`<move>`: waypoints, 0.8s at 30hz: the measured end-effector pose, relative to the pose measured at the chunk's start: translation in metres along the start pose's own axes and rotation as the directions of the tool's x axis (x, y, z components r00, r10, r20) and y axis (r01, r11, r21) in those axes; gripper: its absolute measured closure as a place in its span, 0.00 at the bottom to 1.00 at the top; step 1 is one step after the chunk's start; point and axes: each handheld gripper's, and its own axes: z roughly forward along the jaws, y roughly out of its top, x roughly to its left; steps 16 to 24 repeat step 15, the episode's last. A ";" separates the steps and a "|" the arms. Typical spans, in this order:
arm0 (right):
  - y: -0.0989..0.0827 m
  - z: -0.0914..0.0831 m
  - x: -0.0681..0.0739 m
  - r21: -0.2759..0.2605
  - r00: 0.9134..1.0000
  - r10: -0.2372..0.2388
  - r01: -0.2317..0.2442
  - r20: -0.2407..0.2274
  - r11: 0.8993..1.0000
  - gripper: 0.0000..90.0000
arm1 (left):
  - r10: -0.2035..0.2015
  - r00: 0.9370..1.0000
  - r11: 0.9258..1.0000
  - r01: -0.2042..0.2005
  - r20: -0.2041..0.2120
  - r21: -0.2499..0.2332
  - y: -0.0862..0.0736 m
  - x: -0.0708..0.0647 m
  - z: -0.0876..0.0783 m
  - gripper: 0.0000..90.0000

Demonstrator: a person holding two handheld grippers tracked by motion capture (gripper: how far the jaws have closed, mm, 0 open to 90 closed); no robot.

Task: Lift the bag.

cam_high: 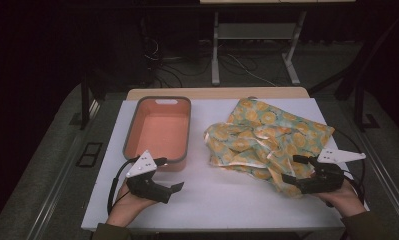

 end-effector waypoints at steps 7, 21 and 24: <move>-0.007 0.004 -0.004 0.016 1.000 0.010 -0.010 0.008 1.000 0.14 | -0.001 1.000 0.999 0.001 -0.005 0.035 -0.018 0.006 -0.003 0.00; -0.008 0.005 -0.003 0.023 1.000 0.007 -0.008 0.008 1.000 0.14 | -0.013 1.000 0.999 0.013 -0.003 0.031 -0.020 0.009 -0.003 0.00; -0.008 0.005 -0.003 0.023 1.000 0.007 -0.008 0.008 1.000 0.14 | -0.013 1.000 0.999 0.013 -0.003 0.031 -0.020 0.009 -0.003 0.00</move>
